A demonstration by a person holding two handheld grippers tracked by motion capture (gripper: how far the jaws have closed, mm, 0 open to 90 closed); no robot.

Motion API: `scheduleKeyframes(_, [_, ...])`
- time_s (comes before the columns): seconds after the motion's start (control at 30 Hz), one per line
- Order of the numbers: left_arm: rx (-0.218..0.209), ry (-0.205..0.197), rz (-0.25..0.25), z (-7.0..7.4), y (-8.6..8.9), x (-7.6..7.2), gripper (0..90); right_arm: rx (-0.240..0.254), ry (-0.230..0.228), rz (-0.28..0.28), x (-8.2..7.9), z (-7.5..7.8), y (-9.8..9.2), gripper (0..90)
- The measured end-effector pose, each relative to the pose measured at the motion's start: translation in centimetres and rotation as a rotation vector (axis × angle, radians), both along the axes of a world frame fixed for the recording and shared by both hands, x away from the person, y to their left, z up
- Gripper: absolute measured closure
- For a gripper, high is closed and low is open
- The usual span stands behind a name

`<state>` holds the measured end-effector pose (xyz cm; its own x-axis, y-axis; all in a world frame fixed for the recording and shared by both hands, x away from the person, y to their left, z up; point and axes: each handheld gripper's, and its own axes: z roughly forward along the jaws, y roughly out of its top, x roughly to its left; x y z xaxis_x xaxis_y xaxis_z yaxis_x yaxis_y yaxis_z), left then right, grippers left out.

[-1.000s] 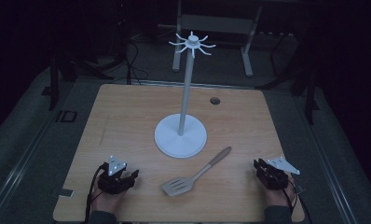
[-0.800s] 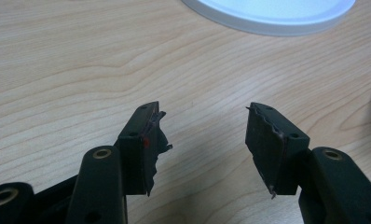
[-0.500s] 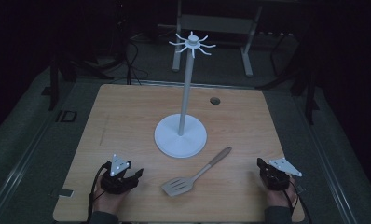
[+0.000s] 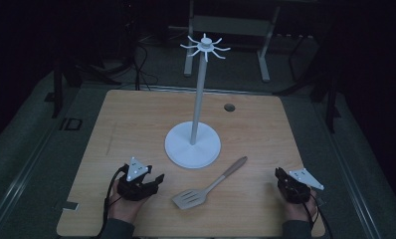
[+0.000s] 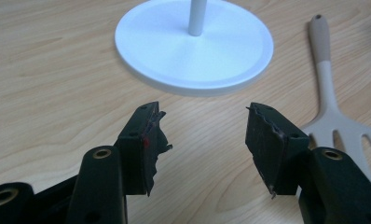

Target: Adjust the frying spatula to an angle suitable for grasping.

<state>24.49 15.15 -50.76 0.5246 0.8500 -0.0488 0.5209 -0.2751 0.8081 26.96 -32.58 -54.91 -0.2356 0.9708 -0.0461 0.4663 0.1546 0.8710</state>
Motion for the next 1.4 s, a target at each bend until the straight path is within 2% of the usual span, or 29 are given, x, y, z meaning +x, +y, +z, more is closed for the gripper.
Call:
scheduleKeyframes(0.57, [0.005, -0.003, -0.052, 1.8, -2.8, 1.5, 46.1, 0.003, -0.005, 0.002, 0.0, 0.0, -0.1, 81.4])
scheduleKeyframes(0.8, [-0.010, -0.004, -0.056, 2.2, -4.0, 2.2, 47.8, 0.005, -0.003, 0.001, 0.0, 0.0, -0.1, 80.4])
scheduleKeyframes(0.9, [-0.022, 0.000, -0.062, 2.5, -4.4, 2.5, 47.9, 0.004, -0.008, -0.002, 0.0, 0.0, -0.1, 79.8])
scheduleKeyframes(1.4, [-0.008, 0.022, -0.095, 3.3, -6.9, 4.0, 48.7, 0.013, -0.006, -0.010, 0.0, 0.0, -0.3, 79.0])
